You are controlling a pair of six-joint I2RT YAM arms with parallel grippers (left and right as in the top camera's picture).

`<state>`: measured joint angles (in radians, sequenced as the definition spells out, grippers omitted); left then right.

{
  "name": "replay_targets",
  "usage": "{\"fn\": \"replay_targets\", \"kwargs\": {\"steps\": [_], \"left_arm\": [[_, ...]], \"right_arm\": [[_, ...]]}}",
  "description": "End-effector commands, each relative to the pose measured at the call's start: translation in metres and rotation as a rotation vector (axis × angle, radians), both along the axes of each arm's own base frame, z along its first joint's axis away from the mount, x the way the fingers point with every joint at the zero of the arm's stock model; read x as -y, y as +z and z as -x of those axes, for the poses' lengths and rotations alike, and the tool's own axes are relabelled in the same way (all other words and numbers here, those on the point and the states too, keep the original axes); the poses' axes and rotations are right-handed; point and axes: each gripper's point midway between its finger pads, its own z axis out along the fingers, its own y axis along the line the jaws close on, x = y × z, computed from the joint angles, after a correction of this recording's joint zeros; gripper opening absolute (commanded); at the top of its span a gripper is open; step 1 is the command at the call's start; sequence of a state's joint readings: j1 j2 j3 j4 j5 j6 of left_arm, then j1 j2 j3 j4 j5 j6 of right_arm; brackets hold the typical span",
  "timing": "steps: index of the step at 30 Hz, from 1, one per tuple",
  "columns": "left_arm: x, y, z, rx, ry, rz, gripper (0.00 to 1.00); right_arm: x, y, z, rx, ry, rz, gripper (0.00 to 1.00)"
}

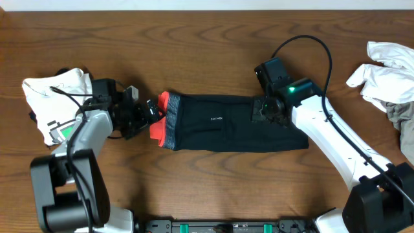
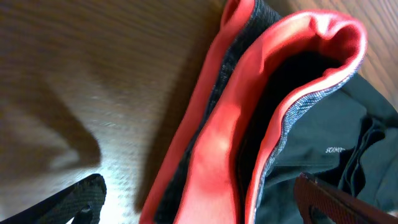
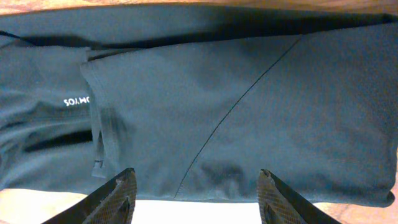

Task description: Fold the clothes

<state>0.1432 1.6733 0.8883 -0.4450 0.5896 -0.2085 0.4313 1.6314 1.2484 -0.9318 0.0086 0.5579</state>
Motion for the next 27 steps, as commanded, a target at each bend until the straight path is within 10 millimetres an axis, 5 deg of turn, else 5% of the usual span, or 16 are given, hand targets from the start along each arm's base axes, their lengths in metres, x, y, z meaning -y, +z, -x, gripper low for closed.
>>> {"fn": "replay_targets", "kwargs": {"steps": [1, 13, 27], "left_arm": [[0.022, -0.002, 0.001, 0.002, -0.075, 0.086, 0.98], [0.051, -0.04, 0.034, -0.166, -0.194, -0.013, 0.98], [0.051, -0.043, 0.05, -0.238, -0.198, -0.02, 0.99]], "right_arm": [[0.005, 0.0, 0.0, 0.007, 0.002, 0.016, 0.6], [0.006, 0.0, 0.001, 0.002, 0.002, 0.017, 0.6], [0.005, 0.0, 0.001, 0.002, 0.003, 0.017, 0.59]]}}
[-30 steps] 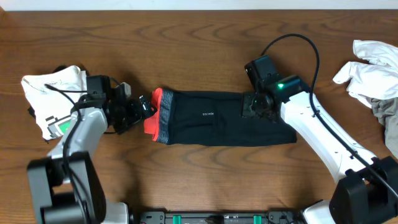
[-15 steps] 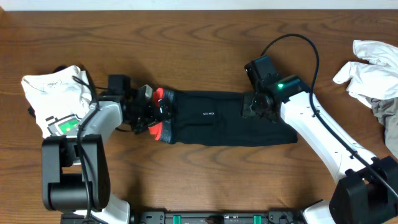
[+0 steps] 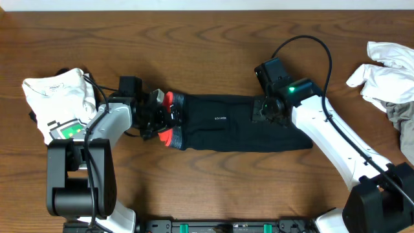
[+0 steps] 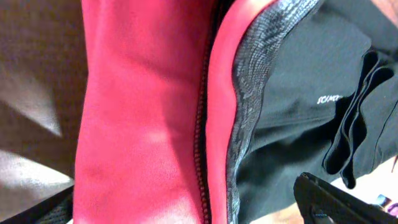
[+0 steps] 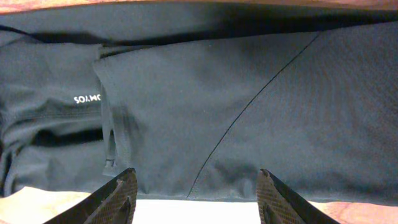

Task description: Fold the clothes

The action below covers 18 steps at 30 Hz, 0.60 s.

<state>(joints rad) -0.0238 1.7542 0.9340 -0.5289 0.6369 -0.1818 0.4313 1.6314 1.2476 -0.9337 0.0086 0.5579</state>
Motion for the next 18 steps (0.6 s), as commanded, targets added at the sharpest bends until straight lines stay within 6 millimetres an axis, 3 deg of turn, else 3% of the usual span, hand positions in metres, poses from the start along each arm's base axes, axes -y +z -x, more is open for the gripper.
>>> {"fn": "replay_targets", "kwargs": {"steps": [1, 4, 5, 6, 11, 18], "left_arm": [[-0.0099, -0.0313, 0.03, -0.136, -0.008, -0.081, 0.92], [-0.01, -0.0313, 0.0336, -0.152, -0.008, -0.082, 0.78], [-0.0101, -0.0313, 0.0342, -0.155, -0.008, -0.082, 0.64], [-0.0101, -0.0313, 0.0348, -0.157, -0.008, -0.082, 0.58], [-0.0101, -0.0313, 0.035, -0.158, -0.008, -0.082, 0.47], [-0.014, -0.0298, 0.0326, -0.153, 0.006, -0.08, 0.11]], "right_arm": [[0.0049, -0.0001, 0.0008, 0.004, 0.004, 0.016, 0.59], [0.0043, -0.0001, 0.001, 0.003, 0.004, 0.012, 0.59], [0.0043, -0.0001, 0.0011, 0.003, 0.004, 0.012, 0.59], [0.0044, -0.0001, 0.0011, 0.003, 0.004, 0.013, 0.59], [0.0043, -0.0001, 0.0011, 0.002, 0.005, 0.012, 0.59], [0.0032, -0.0001, 0.0016, 0.0, 0.006, 0.006, 0.57]]}}
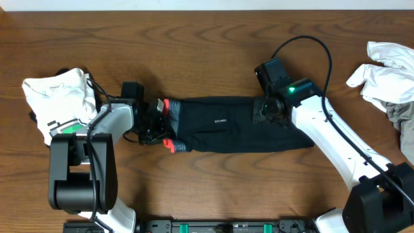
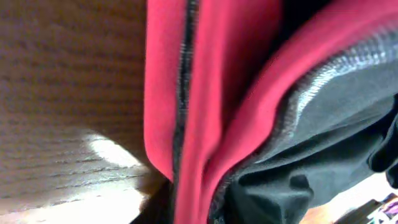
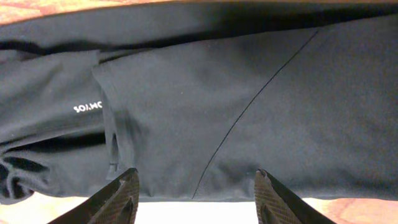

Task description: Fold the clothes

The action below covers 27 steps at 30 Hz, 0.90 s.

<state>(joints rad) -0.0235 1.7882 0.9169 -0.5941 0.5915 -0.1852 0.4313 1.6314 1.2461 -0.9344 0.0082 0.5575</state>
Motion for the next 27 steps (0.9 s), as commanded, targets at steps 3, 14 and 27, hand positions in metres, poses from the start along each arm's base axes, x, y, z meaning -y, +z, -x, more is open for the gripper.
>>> {"fn": "replay_targets", "kwargs": {"steps": [3, 14, 27], "left_arm": [[-0.012, -0.006, 0.006, -0.022, 0.019, -0.032, 0.06], [-0.057, 0.049, -0.017, 0.161, 0.168, -0.043, 0.06], [-0.094, 0.108, -0.024, 0.329, 0.289, -0.075, 0.06]], "right_arm": [[0.003, 0.0, 0.001, 0.003, 0.006, 0.005, 0.56], [0.046, 0.025, -0.019, 0.072, -0.131, -0.021, 0.52], [0.178, 0.03, 0.01, -0.036, -0.411, 0.039, 0.52]]}}
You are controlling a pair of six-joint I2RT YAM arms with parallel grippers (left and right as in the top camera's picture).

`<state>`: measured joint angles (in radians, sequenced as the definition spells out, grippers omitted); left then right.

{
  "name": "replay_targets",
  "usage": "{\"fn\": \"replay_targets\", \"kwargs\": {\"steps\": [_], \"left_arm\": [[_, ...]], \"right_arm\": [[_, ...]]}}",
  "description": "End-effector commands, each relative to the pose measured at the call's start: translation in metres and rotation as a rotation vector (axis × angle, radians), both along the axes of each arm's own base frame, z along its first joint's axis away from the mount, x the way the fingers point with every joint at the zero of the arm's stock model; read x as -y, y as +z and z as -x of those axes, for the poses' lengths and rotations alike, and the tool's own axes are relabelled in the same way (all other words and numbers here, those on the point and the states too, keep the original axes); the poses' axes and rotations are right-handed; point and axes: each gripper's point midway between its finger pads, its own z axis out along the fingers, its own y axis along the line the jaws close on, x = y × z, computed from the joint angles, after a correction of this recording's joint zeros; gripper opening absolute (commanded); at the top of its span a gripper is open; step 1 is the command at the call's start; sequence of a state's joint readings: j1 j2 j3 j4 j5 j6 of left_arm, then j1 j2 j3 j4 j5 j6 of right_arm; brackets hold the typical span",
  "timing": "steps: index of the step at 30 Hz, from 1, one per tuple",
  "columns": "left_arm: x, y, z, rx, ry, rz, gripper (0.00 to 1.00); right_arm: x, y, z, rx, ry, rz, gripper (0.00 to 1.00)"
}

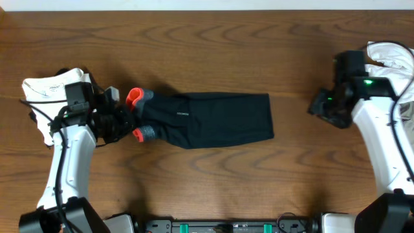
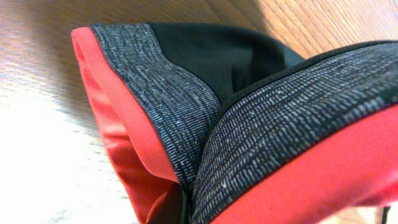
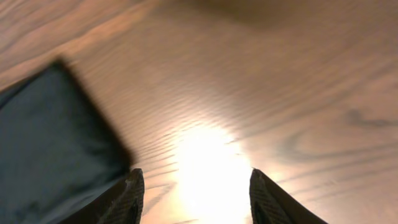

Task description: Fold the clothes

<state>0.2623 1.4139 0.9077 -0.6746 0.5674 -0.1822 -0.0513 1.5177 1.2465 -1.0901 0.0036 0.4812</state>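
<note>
Black shorts (image 1: 217, 120), folded into a long band, lie mid-table with their grey and red waistband (image 1: 139, 97) at the left end. My left gripper (image 1: 123, 121) is shut on that waistband (image 2: 280, 124); cloth fills the left wrist view and hides the fingers. My right gripper (image 1: 315, 108) stands open over bare wood, right of the shorts' end and apart from it. In the right wrist view my right gripper (image 3: 199, 199) is empty, and a corner of the shorts (image 3: 50, 130) shows at the left.
A folded white shirt (image 1: 48, 97) with a green print lies at the far left, just behind my left arm. A loose heap of white and grey clothes (image 1: 391, 77) sits at the right edge, beside my right arm.
The shorts have shifted left with my left gripper shut on the waistband. My right gripper, which was down on the right half of the shorts, is now off them to the right, still open.
My left gripper stood open just left of the waistband while the open right gripper rested over the shorts' right half. The left one was then pressed in around the waistband, then deep in the cloth. Now the shorts lie further left and the right arm is clear.
</note>
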Motion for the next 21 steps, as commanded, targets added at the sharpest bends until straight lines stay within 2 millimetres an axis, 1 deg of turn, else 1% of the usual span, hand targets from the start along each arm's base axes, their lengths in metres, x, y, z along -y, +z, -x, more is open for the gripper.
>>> {"fn": "replay_targets", "kwargs": {"steps": [1, 3, 6, 11, 21], "left_arm": [[-0.006, 0.014, -0.006, 0.042, 0.006, -0.022, 0.06], [-0.006, 0.013, -0.004, 0.031, 0.006, -0.019, 0.06], [-0.005, 0.012, -0.002, 0.019, 0.006, -0.016, 0.06], [-0.005, 0.011, -0.001, 0.015, 0.006, -0.015, 0.06], [-0.003, 0.007, 0.007, -0.025, 0.006, -0.003, 0.07]], "right_arm": [[0.022, 0.003, 0.004, -0.004, -0.009, 0.02, 0.53], [0.025, 0.003, 0.005, -0.007, -0.008, 0.022, 0.52], [0.023, 0.003, 0.006, -0.01, -0.002, 0.021, 0.53], [0.016, 0.002, 0.006, -0.013, 0.019, 0.02, 0.53], [-0.002, 0.001, 0.006, -0.02, 0.092, 0.023, 0.54]]}}
